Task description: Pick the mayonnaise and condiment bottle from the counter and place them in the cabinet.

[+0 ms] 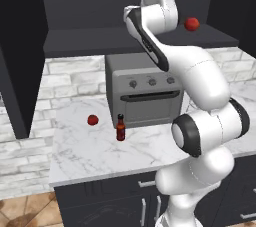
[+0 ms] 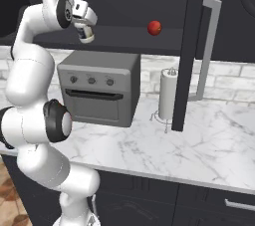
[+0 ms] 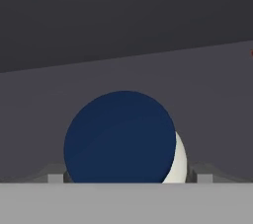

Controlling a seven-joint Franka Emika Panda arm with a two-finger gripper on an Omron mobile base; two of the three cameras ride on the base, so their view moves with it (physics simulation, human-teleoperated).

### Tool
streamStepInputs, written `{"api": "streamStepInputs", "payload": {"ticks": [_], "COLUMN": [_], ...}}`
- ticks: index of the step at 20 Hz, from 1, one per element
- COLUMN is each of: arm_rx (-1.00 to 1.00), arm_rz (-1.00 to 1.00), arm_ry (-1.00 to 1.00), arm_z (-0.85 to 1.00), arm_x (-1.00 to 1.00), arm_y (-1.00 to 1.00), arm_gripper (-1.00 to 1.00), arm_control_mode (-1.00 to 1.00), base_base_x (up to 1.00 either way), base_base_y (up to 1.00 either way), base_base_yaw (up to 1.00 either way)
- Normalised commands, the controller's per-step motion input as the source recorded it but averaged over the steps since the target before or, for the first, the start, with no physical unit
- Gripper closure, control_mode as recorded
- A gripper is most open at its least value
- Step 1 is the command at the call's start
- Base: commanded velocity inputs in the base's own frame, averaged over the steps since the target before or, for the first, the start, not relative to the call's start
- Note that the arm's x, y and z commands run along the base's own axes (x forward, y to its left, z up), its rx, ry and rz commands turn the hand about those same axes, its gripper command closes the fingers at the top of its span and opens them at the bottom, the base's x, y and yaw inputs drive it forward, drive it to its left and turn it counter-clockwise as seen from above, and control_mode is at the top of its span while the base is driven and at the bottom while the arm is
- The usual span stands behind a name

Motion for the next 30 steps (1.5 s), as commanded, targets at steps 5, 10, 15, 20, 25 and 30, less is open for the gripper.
{"api": "streamStepInputs", "payload": {"ticks": [5, 10, 15, 20, 25, 30], "arm_rx": [0.00, 0.00, 0.00, 0.00, -0.02, -0.05], "arm_rz": [0.00, 0.00, 0.00, 0.00, 0.00, 0.00], "arm_ry": [-0.01, 0.00, 0.00, 0.00, 0.00, -0.01], "arm_z": [-0.15, -0.20, -0.21, -0.26, -0.30, -0.39], "arm_x": [0.43, 0.44, 0.37, 0.37, 0.32, 0.26], "arm_y": [-0.06, -0.07, -0.02, 0.00, -0.06, -0.11], "arm_gripper": [1.00, 1.00, 1.00, -1.00, -1.00, -1.00], "arm_control_mode": [-1.00, -1.00, -1.00, -1.00, -1.00, -1.00], "base_base_x": [0.00, 0.00, 0.00, 0.00, 0.00, 0.00], "base_base_y": [0.00, 0.00, 0.00, 0.00, 0.00, 0.00], "base_base_yaw": [0.00, 0.00, 0.00, 0.00, 0.00, 0.00]}}
